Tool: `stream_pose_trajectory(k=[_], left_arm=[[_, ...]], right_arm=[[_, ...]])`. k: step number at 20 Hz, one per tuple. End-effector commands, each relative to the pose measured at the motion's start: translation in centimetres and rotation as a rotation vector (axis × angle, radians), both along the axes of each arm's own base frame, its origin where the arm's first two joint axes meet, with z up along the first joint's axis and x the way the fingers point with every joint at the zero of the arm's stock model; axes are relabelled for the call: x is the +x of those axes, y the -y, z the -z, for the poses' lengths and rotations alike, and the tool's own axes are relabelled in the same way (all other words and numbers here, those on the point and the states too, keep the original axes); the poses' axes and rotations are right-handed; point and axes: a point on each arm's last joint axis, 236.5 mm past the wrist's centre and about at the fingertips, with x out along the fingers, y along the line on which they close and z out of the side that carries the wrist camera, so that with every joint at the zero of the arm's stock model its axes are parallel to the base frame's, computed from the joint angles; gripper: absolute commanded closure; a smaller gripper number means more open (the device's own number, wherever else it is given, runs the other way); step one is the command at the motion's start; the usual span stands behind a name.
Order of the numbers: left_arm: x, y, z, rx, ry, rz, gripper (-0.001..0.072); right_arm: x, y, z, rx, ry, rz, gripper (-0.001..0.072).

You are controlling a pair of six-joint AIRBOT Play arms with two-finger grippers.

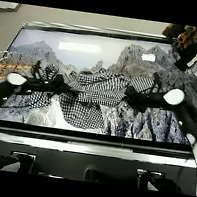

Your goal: Fold the clothes and pants, and hang the long-sleeved shirts on hangers.

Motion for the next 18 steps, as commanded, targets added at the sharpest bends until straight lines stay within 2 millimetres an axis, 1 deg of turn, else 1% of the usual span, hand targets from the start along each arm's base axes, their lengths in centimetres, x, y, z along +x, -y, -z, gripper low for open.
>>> stream_pose_trajectory(k=[1,3,5,6,7,8,9,11,13,14,16,17,18], left_arm=[[-8.5,-1.6,-2.7,0.148,-0.066,0.186,0.0682],[-13.5,-1.5,-3.1,0.199,-0.137,0.244,0.0682],[-18.0,-0.8,-3.3,0.215,-0.206,0.299,0.0682],[-19.7,-0.5,-3.4,0.223,-0.231,0.319,0.0682],[-20.5,-0.1,-3.6,0.223,-0.235,0.325,0.0682],[-20.8,0.4,-3.8,0.213,-0.241,0.318,0.0682],[-20.6,0.8,-3.7,0.207,-0.244,0.312,0.0682],[-19.8,1.2,-2.5,0.213,-0.281,0.314,0.0682],[-18.1,1.8,-1.0,0.236,-0.298,0.355,0.0682],[-16.8,2.2,-0.2,0.246,-0.297,0.374,0.0682],[-13.6,2.8,1.5,0.263,-0.307,0.395,0.0682],[-12.1,2.9,2.5,0.270,-0.322,0.403,0.0682],[-10.5,2.9,3.7,0.274,-0.344,0.406,0.0682]], right_arm=[[-8.3,1.2,-2.0,-0.103,-0.132,-0.095,0.0681],[-12.8,0.9,-2.8,-0.186,-0.172,-0.138,0.0681],[-16.1,0.1,-3.3,-0.234,-0.199,-0.146,0.0681],[-17.1,-0.4,-3.5,-0.240,-0.209,-0.148,0.0681],[-17.8,-1.0,-3.5,-0.240,-0.222,-0.141,0.0681],[-17.6,-1.3,-3.5,-0.238,-0.214,-0.125,0.0681],[-16.5,-1.2,-3.4,-0.245,-0.183,-0.090,0.0681],[-13.4,0.2,-2.9,-0.260,-0.163,0.043,0.0680],[-10.0,1.2,-1.9,-0.211,-0.191,0.134,0.0680],[-8.0,1.2,-1.5,-0.160,-0.195,0.164,0.0680],[-3.8,0.4,-0.5,-0.036,-0.200,0.215,0.0679],[-2.1,-0.1,0.7,0.006,-0.214,0.231,0.0679],[-0.9,-0.8,2.2,0.036,-0.243,0.240,0.0679]])
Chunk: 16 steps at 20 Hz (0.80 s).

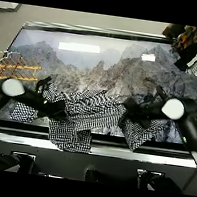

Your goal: Fold the clothes and pants, and hang the long-sleeved shirts on hangers.

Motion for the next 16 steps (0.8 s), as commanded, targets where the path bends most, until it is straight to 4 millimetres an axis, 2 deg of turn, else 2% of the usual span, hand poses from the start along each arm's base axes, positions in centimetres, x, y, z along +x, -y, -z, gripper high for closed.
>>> stream_pose_trajectory(k=[1,3,5,6,8,9,10,11,13,14,16], left_arm=[[5.1,0.5,3.8,0.024,-0.038,0.037,0.0681],[7.7,0.6,5.6,0.030,-0.052,0.056,0.0681],[9.6,0.9,7.0,0.033,-0.054,0.071,0.0682],[10.2,1.0,7.4,0.034,-0.052,0.078,0.0681],[11.3,1.0,7.6,0.032,-0.025,0.080,0.0676],[11.8,0.6,7.4,0.032,-0.004,0.076,0.0644],[12.3,-0.1,7.2,0.042,0.007,0.066,0.0543],[12.6,-1.2,6.6,0.061,0.025,0.066,0.0426],[13.3,-4.2,4.9,0.137,0.097,0.064,0.0310],[13.5,-5.8,3.6,0.196,0.149,0.072,0.0248],[13.0,-7.9,0.9,0.304,0.252,0.102,0.0239]], right_arm=[[5.8,-1.8,3.5,0.152,-0.020,0.096,0.0678],[7.9,-3.1,6.8,0.191,-0.044,0.106,0.0672],[9.3,-3.2,9.7,0.178,-0.043,0.111,0.0664],[9.5,-3.0,10.5,0.164,-0.036,0.095,0.0621],[9.6,-2.1,10.7,0.106,0.006,0.040,0.0455],[9.5,-1.1,10.3,0.065,0.028,0.018,0.0331],[9.3,0.2,9.4,0.015,0.058,-0.009,0.0283],[9.0,1.6,8.3,-0.041,0.093,-0.037,0.0283],[8.2,4.2,4.7,-0.168,0.210,-0.131,0.0282],[7.2,4.7,2.8,-0.205,0.265,-0.199,0.0282],[4.6,4.7,0.6,-0.236,0.314,-0.362,0.0282]])
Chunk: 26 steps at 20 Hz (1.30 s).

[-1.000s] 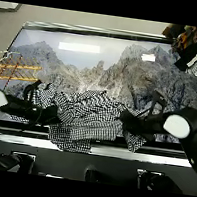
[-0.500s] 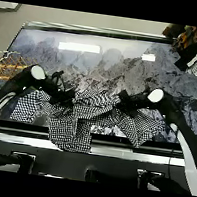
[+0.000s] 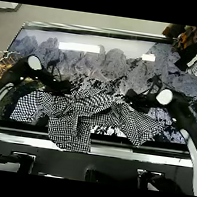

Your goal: Fold the clothes and pants, and hang the long-sleeved shirts on hangers.

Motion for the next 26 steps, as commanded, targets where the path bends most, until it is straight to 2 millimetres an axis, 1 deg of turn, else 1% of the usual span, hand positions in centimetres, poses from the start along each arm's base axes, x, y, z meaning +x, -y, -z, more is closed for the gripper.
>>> stream_pose_trajectory(k=[1,2,3,5,7,9,10,12,15,17,18,20,21,24,26], left_arm=[[-0.5,-3.8,-3.7,0.169,0.166,0.045,0.0239],[-1.6,-3.4,-4.4,0.180,0.206,0.066,0.0239],[-2.7,-3.0,-4.7,0.182,0.231,0.074,0.0239],[-5.0,-2.1,-4.5,0.154,0.259,0.037,0.0239],[-7.2,-1.1,-4.0,0.128,0.265,0.013,0.0239],[-9.2,0.4,-3.3,0.111,0.272,0.045,0.0239],[-10.0,1.2,-3.0,0.109,0.273,0.082,0.0239],[-11.1,2.6,-2.7,0.125,0.286,0.155,0.0239],[-11.4,3.6,-2.8,0.158,0.337,0.219,0.0239],[-11.6,4.1,-2.6,0.158,0.338,0.227,0.0239],[-11.7,4.4,-2.4,0.158,0.332,0.229,0.0239],[-12.1,4.8,-1.7,0.165,0.313,0.244,0.0239],[-12.2,5.3,-1.2,0.168,0.306,0.259,0.0239],[-12.8,7.8,-0.1,0.153,0.320,0.321,0.0239],[-13.5,9.4,0.8,0.146,0.324,0.364,0.0239]], right_arm=[[-3.9,2.1,-3.0,-0.162,0.089,-0.259,0.0282],[-4.8,1.9,-2.8,-0.182,0.087,-0.326,0.0282],[-5.5,1.3,-2.3,-0.208,0.089,-0.398,0.0281],[-6.8,-0.7,-1.0,-0.270,0.121,-0.546,0.0279],[-6.8,-2.4,0.1,-0.321,0.176,-0.594,0.0270],[-6.3,-4.2,1.3,-0.334,0.233,-0.623,0.0271],[-5.7,-4.3,2.2,-0.354,0.232,-0.631,0.0271],[-4.8,-4.4,4.0,-0.369,0.213,-0.632,0.0272],[-4.3,-4.9,6.7,-0.368,0.167,-0.638,0.0275],[-3.6,-5.2,7.8,-0.368,0.170,-0.631,0.0284],[-3.4,-5.4,8.0,-0.362,0.172,-0.625,0.0307],[-3.9,-5.4,8.2,-0.353,0.151,-0.623,0.0629],[-4.3,-5.2,8.0,-0.352,0.132,-0.614,0.0680],[-6.3,-4.2,6.8,-0.326,0.015,-0.506,0.0680],[-7.7,-4.0,6.2,-0.299,-0.068,-0.442,0.0680]])
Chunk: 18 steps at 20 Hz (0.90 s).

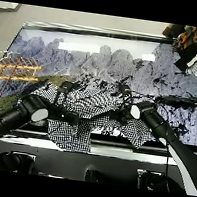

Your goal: Fold the clothes and pants, and hang the long-sleeved shirts on hangers.

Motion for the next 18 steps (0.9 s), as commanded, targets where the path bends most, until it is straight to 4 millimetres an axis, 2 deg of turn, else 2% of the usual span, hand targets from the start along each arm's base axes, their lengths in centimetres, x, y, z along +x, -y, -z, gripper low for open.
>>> stream_pose_trajectory(k=[1,4,7,11,16,17,18], left_arm=[[-1.0,2.6,1.4,0.000,0.003,0.067,0.0239],[-1.7,3.2,2.9,0.028,-0.019,0.097,0.0239],[-1.1,1.8,4.2,0.103,-0.026,0.059,0.0239],[-1.7,-1.8,5.4,0.254,-0.079,0.001,0.0239],[-1.3,-1.7,5.7,0.245,-0.076,-0.058,0.0243],[-1.0,-1.4,6.1,0.239,-0.072,-0.056,0.0284],[-0.8,-1.2,6.5,0.239,-0.072,-0.053,0.0468]], right_arm=[[-2.5,0.4,-0.8,0.016,-0.130,0.139,0.0680],[-3.0,-1.3,-1.3,0.096,-0.172,0.186,0.0680],[-3.5,-2.4,-1.7,0.146,-0.206,0.197,0.0680],[-4.6,-2.2,-1.8,0.140,-0.249,0.219,0.0680],[-4.2,-2.3,-2.7,0.168,-0.225,0.247,0.0680],[-4.1,-2.4,-2.7,0.169,-0.226,0.252,0.0680],[-4.2,-2.3,-2.7,0.170,-0.229,0.260,0.0680]])
